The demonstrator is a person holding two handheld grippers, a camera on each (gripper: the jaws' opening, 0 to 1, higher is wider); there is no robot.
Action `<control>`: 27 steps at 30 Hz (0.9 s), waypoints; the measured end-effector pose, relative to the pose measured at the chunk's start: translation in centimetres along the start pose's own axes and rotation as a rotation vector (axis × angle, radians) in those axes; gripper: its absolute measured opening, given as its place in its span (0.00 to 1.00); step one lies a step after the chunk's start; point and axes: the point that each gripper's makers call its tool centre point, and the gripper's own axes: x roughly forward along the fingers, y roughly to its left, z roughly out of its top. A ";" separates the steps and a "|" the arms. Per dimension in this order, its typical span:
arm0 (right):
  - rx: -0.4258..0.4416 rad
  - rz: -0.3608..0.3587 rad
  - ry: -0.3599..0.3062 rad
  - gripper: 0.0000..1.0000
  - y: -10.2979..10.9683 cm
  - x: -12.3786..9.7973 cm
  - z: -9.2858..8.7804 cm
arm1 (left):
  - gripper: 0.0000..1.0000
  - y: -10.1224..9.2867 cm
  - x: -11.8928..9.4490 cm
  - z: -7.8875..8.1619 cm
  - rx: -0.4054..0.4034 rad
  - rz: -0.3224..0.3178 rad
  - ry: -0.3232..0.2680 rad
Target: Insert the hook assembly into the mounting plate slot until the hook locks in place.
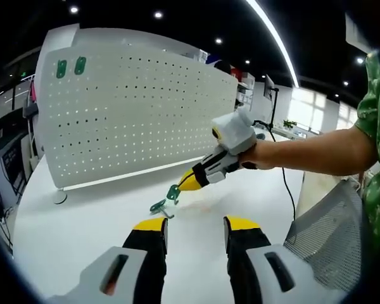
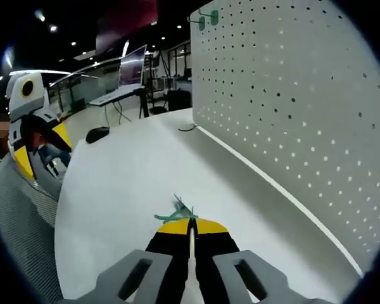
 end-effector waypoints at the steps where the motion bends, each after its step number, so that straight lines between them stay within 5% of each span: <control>1: 0.011 0.001 -0.005 0.00 0.2 -0.2 0.3 | 0.37 0.0 0.0 0.0 0.001 -0.001 0.000; 27: 0.140 -0.027 -0.077 0.00 3.8 -5.6 4.1 | 0.35 -0.9 -0.7 2.2 0.090 0.004 -0.072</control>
